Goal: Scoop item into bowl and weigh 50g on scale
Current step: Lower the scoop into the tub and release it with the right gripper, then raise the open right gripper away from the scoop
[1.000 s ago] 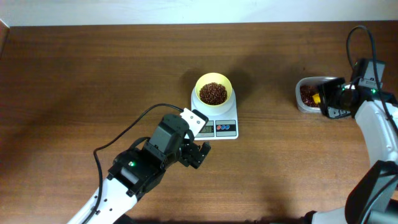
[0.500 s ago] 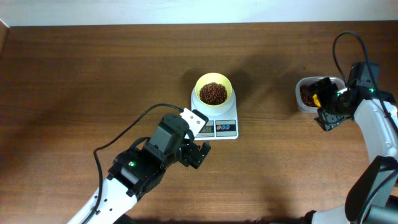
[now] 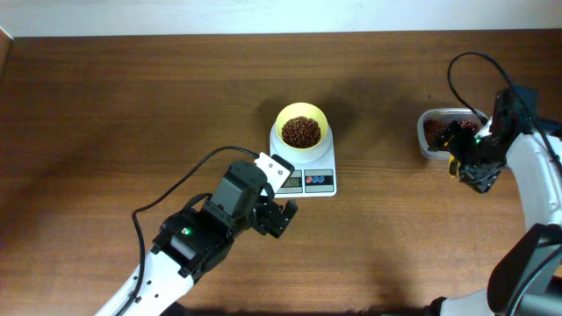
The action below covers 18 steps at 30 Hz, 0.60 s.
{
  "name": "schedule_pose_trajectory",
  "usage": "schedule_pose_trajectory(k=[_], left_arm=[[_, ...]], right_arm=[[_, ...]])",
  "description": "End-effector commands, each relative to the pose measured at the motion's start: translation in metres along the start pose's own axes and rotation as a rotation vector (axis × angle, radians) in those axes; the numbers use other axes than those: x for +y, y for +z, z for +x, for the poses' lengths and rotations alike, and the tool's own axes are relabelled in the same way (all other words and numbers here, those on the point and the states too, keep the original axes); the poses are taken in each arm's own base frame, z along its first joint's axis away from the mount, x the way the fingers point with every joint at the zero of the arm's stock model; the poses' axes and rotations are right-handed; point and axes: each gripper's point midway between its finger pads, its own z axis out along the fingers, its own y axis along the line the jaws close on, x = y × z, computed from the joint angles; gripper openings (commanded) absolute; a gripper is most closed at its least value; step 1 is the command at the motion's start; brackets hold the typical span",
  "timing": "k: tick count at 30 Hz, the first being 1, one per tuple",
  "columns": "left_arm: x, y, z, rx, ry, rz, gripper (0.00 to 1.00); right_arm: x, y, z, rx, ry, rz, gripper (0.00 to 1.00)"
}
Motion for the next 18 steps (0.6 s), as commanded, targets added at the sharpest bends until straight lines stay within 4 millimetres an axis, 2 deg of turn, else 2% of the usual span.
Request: schedule_pose_trajectory(k=[1,9,13,18], left_arm=[[0.003,-0.002,0.000,-0.007,-0.013,-0.010,0.99],[0.003,-0.002,0.000,-0.007,-0.013,-0.010,0.99],[0.003,-0.002,0.000,-0.007,-0.013,-0.010,0.99],[0.003,-0.002,0.000,-0.007,-0.013,-0.011,0.99]], right_arm=[[-0.009,-0.019,-0.014,-0.054,-0.141,0.103,0.99],[-0.003,-0.059,-0.015,-0.031,-0.396,0.132,0.99],[0.004,-0.091,-0.014,-0.027,-0.513,0.133,0.99],[0.018,-0.128,-0.024,-0.100,-0.584,0.121,0.99]])
